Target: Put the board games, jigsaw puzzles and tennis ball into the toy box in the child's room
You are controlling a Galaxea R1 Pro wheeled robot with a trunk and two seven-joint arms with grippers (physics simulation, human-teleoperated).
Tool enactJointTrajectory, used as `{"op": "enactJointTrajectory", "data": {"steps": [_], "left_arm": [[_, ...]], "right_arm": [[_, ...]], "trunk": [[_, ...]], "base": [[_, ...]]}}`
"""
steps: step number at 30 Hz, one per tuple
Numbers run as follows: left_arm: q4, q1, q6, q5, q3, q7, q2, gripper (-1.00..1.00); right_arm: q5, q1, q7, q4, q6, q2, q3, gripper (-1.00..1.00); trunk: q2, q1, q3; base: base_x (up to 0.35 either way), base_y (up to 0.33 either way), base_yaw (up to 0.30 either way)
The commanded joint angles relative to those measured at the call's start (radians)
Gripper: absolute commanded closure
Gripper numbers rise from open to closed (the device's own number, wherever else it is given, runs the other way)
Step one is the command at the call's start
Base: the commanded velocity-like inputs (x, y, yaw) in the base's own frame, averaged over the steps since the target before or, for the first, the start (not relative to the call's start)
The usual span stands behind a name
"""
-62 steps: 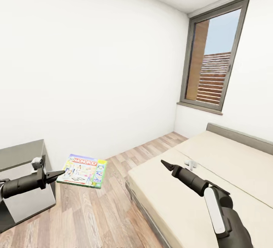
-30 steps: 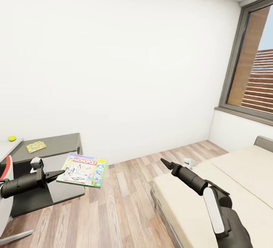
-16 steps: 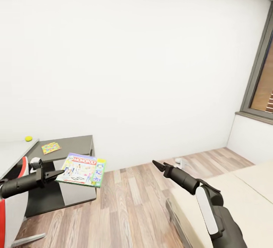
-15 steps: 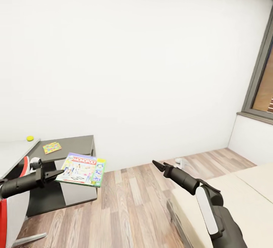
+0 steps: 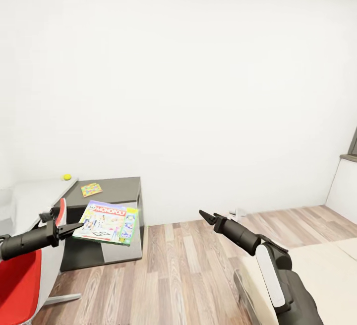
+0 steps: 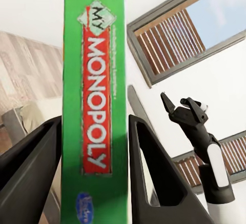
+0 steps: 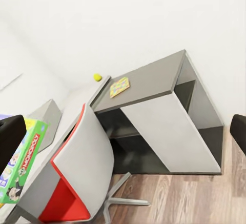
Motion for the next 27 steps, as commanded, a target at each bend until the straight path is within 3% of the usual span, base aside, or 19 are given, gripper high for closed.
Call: {"op": "enactJointTrajectory", "data": {"steps": [1,17,27], "left_arm": [[0.0,-0.001,0.011,0.003,0.0,-0.003,0.0,1.0],[-0.001,-0.001,0.0,0.004,0.006,-0.002,0.001,1.0],[0.0,-0.001,-0.003,0.004,0.005,0.002,0.0,1.0]], "right_arm": [[-0.006,0.0,0.003,0.0,0.008,0.001,-0.003,-1.0],[-0.01,0.0,0.003,0.001,0.007,0.001,-0.003,-1.0],[-0.01,0.0,0.003,0.0,0.008,0.001,-0.003,-1.0]], "trunk": [[0.0,0.0,0.0],[0.0,0.0,0.001],[0.0,0.0,0.001]], "base": [[0.0,0.0,0.167],[0.004,0.0,0.022],[0.255,0.0,0.0]]}}
